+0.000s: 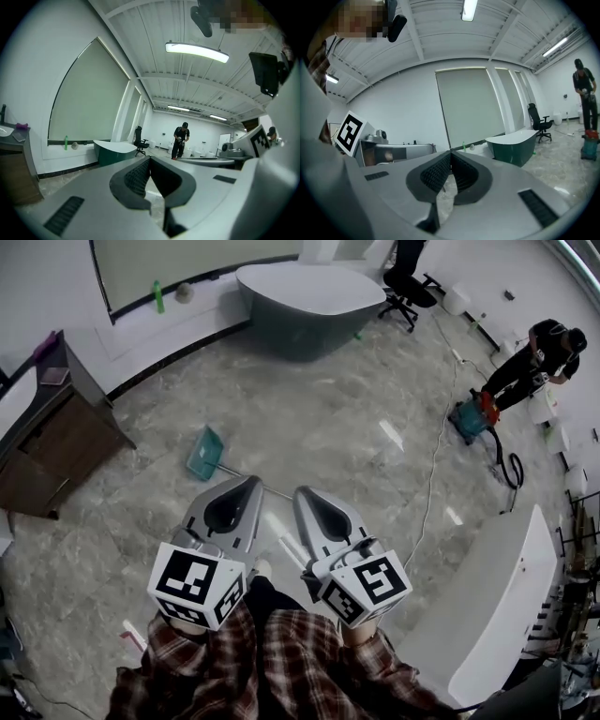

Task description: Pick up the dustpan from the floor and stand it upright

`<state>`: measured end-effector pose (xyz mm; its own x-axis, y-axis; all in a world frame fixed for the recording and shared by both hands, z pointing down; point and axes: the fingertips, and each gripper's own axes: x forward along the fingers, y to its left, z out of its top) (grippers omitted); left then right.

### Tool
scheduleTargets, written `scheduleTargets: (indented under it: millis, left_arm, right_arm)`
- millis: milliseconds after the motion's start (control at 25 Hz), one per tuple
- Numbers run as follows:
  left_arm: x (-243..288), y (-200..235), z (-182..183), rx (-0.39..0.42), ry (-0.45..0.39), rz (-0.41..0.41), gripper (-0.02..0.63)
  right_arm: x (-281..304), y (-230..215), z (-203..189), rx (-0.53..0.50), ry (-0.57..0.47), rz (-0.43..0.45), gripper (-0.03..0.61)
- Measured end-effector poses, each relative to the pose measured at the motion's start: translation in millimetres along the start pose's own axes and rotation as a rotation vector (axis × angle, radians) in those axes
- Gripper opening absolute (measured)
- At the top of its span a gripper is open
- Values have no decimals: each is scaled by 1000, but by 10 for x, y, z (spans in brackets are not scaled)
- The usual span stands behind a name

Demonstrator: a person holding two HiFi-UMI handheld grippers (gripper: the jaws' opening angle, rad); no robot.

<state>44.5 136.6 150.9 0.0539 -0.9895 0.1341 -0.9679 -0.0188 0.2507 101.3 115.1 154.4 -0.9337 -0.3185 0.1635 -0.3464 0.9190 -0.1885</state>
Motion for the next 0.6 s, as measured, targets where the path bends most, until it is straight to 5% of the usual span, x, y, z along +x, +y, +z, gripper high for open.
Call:
scheduleTargets:
  millis: [280,600]
  left_arm:
    - [496,451,76,-45,13,74,11]
    - [1090,1463,324,-56,-16,99,11]
  right_arm:
    - [413,-486,101,32,26,30,11]
    - [1271,-910,45,67,42,-24,11]
